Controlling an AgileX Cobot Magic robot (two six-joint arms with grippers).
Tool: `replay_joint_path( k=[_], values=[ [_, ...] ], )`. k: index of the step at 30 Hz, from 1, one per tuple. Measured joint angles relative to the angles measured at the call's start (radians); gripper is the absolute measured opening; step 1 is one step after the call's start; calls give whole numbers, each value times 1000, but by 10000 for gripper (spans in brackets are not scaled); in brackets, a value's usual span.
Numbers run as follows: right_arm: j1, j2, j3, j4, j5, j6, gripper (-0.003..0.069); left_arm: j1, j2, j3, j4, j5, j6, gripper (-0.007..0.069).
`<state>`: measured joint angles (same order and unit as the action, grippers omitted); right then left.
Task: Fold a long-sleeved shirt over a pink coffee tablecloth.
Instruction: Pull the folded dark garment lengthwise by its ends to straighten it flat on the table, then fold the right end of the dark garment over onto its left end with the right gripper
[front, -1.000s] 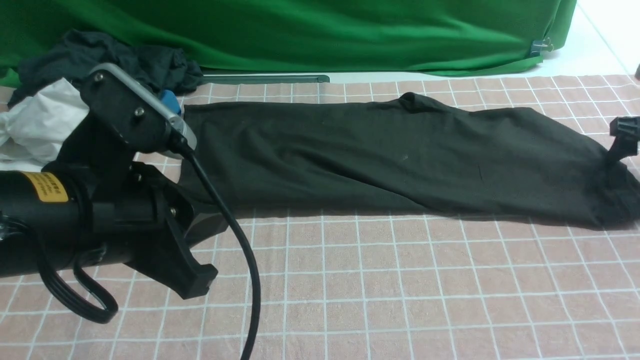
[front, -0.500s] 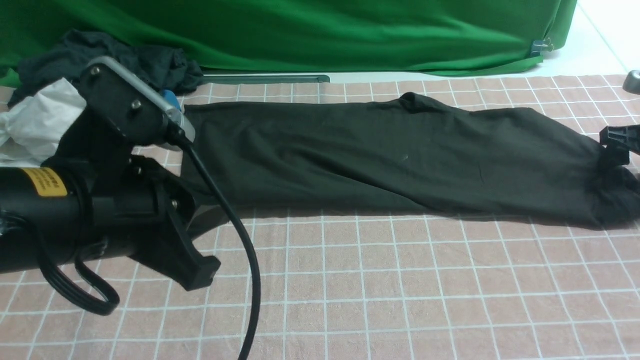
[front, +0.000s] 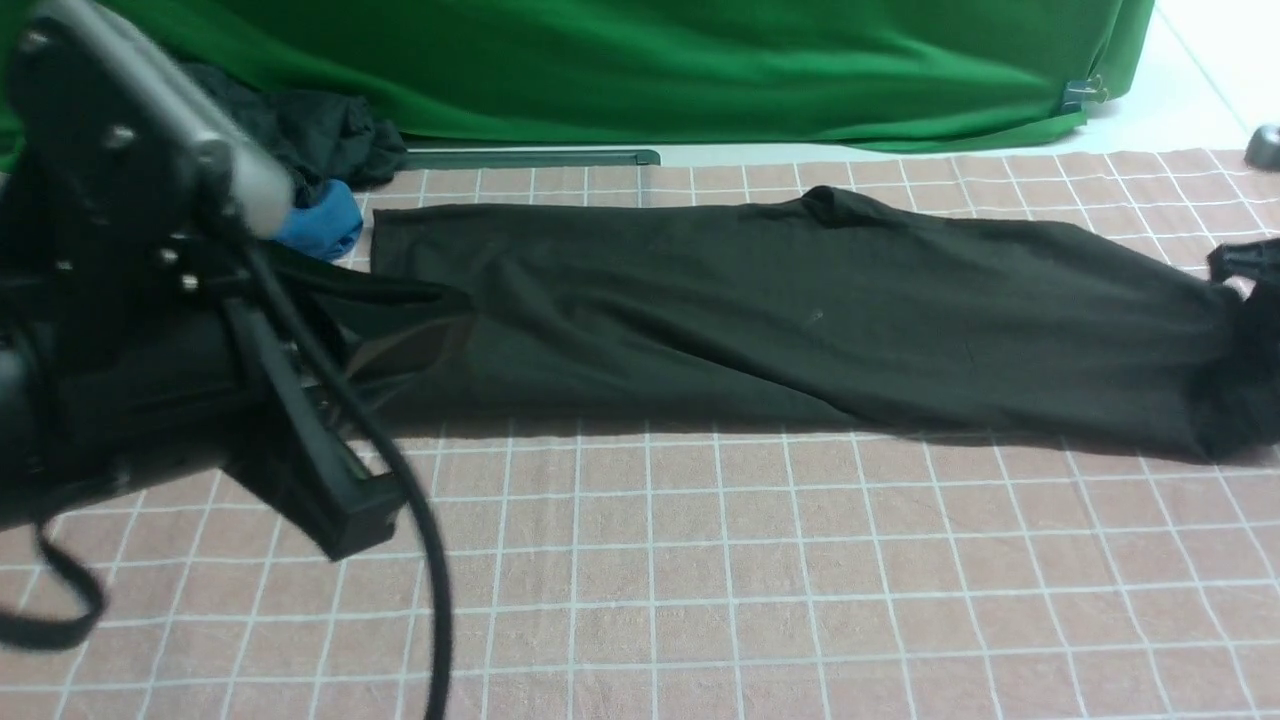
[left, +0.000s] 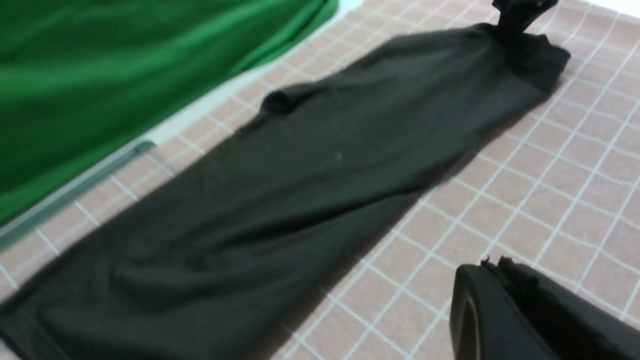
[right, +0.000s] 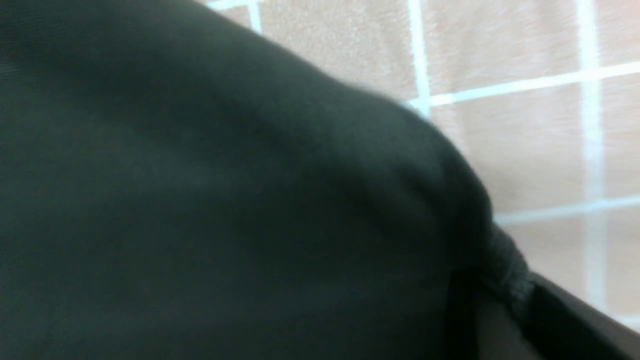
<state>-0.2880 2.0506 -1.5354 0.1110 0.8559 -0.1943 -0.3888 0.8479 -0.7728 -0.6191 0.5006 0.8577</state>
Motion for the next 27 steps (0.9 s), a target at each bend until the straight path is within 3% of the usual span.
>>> replay_joint_path(
  k=[5, 9, 16, 20, 27],
  values=[
    [-16, -99, 0, -111, 37, 59, 62, 0, -63, 0, 24, 20, 1, 17],
    [-15, -187, 0, -85, 70, 72, 62, 0, -93, 0, 79, 27, 1, 17],
    [85, -324, -6, 250, 74, -30, 62, 0, -95, 0, 96, 20, 1, 17],
    [203, -335, -62, 470, 64, -90, 61, 0, -95, 0, 97, 19, 1, 17],
    [383, -247, -208, 589, 47, -104, 61, 0, -95, 0, 97, 20, -3, 17]
  ],
)
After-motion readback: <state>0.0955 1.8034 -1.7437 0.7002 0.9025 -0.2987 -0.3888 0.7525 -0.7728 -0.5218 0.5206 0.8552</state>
